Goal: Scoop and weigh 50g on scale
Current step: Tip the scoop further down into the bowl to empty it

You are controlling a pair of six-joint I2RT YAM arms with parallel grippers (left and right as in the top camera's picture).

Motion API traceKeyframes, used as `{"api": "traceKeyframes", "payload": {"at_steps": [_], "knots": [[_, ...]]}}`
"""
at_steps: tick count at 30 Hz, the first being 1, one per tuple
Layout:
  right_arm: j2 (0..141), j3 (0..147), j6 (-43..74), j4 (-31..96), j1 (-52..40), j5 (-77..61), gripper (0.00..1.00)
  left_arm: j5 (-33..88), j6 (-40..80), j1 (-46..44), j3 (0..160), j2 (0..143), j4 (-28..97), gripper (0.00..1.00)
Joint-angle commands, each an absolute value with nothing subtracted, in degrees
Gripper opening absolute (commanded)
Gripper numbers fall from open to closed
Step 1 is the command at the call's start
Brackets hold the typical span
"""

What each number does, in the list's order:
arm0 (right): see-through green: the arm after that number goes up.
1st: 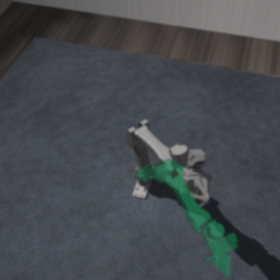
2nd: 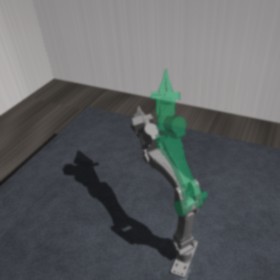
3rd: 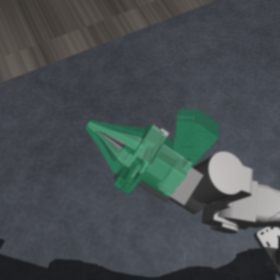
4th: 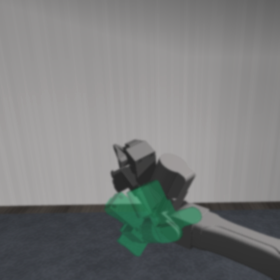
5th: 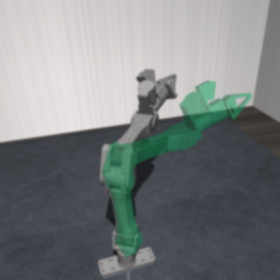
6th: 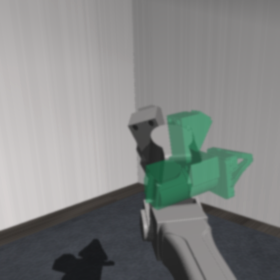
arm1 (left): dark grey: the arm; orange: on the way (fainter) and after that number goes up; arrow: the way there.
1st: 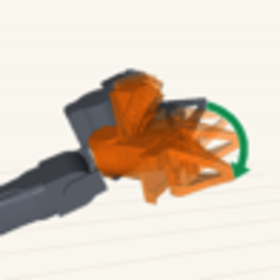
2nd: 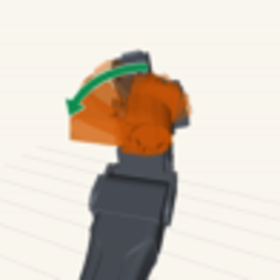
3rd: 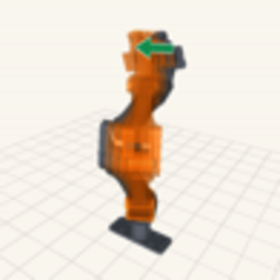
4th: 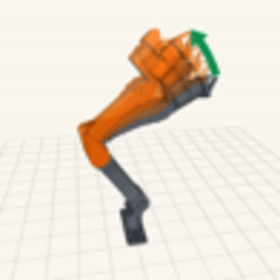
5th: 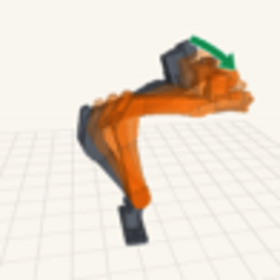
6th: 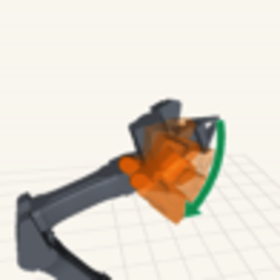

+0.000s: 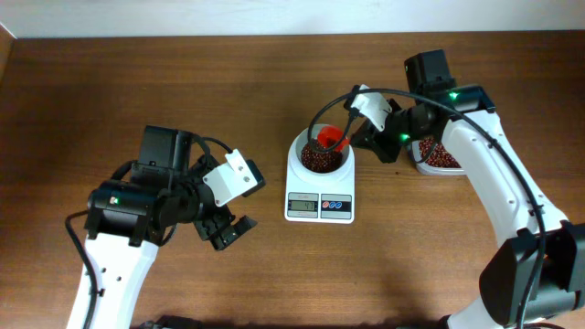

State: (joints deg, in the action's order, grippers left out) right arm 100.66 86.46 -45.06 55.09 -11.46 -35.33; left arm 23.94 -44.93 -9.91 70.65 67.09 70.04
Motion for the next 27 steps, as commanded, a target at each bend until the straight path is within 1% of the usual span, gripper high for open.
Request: {"api": "traceKeyframes", "payload": {"at_steps": [1,4,10,15,19,27], "knots": [[98.48,87.46,-44.53,55.09,-13.10,-34.98,0.04,24.16,-44.25,-10.09,70.37,66.92,70.13,0.99],[98.48,87.46,-44.49,55.09,-13.93,-31.18,0.04,24.16,-44.25,-10.09,70.37,66.92,70.13,0.99],[98.06,88.60,-44.53,54.54,-17.69,-19.03,0.04,24.18,-44.25,-10.09,70.37,66.92,70.13,0.99],[98.06,90.06,-44.53,54.50,-20.69,-14.17,0.04,24.18,-44.25,-10.09,70.37,66.92,70.13,0.99],[98.06,90.70,-44.51,54.37,-21.76,-11.25,0.04,24.16,-44.25,-10.09,70.37,66.92,70.13,0.99],[98.06,96.05,-44.49,54.48,-21.74,-11.27,0.04,24.16,-44.23,-10.09,70.37,66.92,70.13,0.99]]}}
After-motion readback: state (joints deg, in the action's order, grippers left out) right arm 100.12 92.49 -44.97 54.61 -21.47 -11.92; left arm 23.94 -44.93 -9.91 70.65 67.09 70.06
